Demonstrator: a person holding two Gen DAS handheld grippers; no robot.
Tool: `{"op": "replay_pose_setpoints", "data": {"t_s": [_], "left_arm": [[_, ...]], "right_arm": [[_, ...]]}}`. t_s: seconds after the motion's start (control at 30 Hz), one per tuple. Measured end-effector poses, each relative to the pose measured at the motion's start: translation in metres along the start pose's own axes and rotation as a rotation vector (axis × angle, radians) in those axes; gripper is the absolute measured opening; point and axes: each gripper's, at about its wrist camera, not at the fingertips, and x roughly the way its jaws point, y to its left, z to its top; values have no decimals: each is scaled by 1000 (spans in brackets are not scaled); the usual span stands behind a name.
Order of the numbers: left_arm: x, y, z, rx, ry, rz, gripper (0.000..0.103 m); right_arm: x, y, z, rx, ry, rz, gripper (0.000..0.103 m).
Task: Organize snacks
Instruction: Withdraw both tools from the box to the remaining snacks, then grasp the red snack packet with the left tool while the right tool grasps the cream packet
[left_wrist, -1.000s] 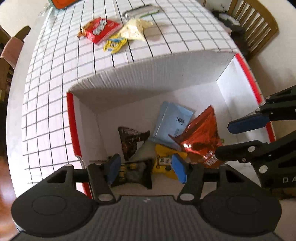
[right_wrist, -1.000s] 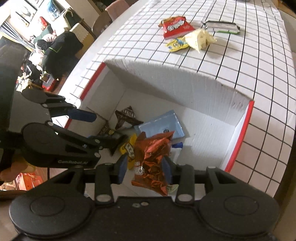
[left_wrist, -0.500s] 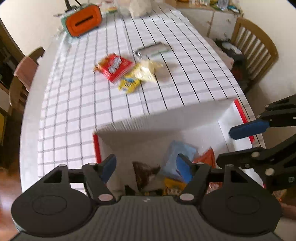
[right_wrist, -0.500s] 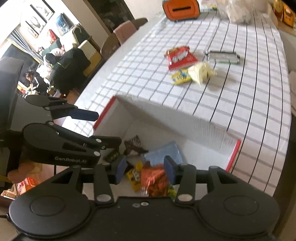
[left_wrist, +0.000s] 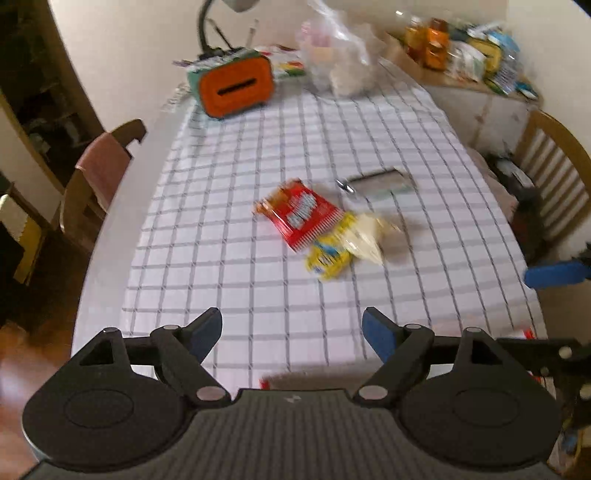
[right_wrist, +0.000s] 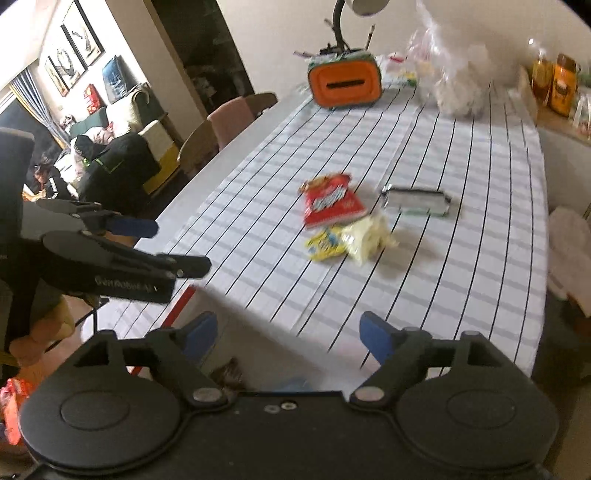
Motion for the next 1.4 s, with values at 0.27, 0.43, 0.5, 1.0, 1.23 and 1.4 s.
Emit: {"op": "replay_pose_setpoints", "data": {"t_s": [0.27,0.43,0.5,1.0,1.23,1.4], "left_arm": [[47,11,51,-16,16,60,83],[90,17,81,-49,94,47,83],[107,18,91,-66,121,45,83],[228,33,133,-380,265,-1,83],[263,27,140,-460,303,26,83],[277,24,144,-497,307,34,83]], "right_arm": [[36,-15,35,-48,9,-44,92],[68,-24,52,-65,45,-71,92],[80,-28,57,-66,57,-79,91],[148,-65,69,-13,138,-107,89],[170,-70,72,-42,168,-102,89],[186,-73,75,-58,187,-114,89]]}}
